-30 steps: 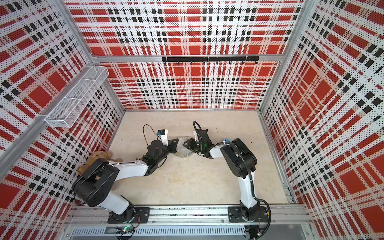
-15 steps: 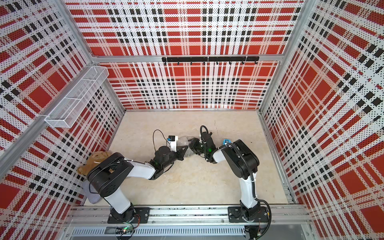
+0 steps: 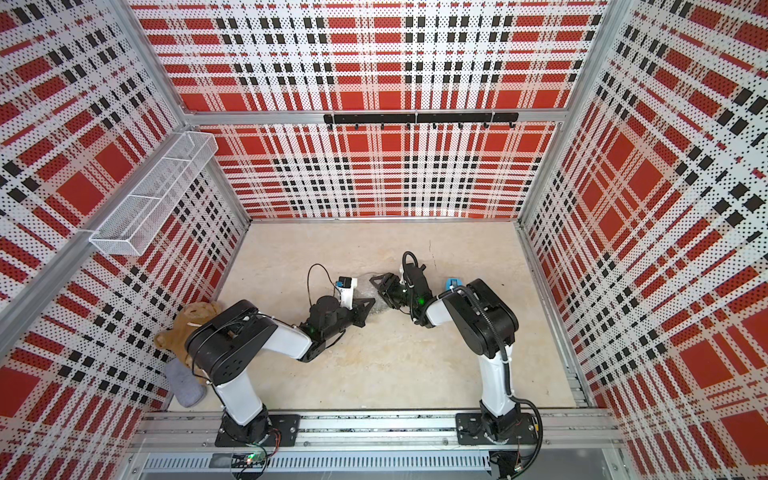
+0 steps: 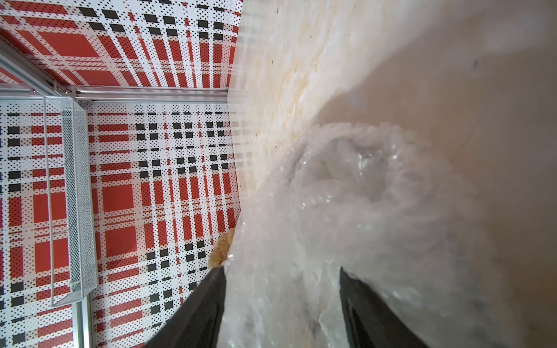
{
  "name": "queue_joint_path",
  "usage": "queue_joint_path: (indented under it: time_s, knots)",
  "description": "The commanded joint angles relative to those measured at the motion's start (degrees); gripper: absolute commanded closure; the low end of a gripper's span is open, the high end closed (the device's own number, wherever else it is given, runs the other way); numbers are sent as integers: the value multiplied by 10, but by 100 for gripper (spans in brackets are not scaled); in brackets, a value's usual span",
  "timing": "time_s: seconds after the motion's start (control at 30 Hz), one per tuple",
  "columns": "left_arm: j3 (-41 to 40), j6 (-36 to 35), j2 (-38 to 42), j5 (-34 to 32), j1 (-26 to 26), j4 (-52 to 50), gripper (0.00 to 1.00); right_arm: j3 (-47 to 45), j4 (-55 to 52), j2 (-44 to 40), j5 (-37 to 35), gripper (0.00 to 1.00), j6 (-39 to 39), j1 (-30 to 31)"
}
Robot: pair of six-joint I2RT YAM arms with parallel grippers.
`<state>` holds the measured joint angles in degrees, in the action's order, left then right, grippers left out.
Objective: Wrap dinner plates in bubble wrap
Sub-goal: Wrap the plate in the bubble wrap.
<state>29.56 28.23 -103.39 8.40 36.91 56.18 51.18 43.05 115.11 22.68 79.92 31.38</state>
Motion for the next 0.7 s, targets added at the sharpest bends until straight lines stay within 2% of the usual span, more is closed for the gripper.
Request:
queue_joint_path:
  time_s: [0.0, 0.13, 0.3, 0.4, 0.5, 0.63, 0.67]
  knots:
    - [16, -14, -18, 23, 6, 10, 100, -5, -12, -2, 3, 35, -14, 0]
    - [20, -11, -28, 23, 6, 10, 100, -12, 22, 0, 12, 32, -21, 0]
    - [37, -17, -42, 39, 6, -5, 100, -2, -21, -4, 2, 35, -45, 2]
    - [43, -20, -41, 40, 9, -12, 100, -3, -35, -1, 0, 56, -51, 3]
    - [44, -20, -37, 42, 11, -14, 100, -7, -39, -1, 0, 66, -53, 5]
    - [45, -19, -13, 64, 10, -23, 100, -15, -29, -10, -4, 96, -54, 5]
    - [45, -14, 2, 79, 4, -32, 93, -14, -29, -11, -3, 100, -57, 5]
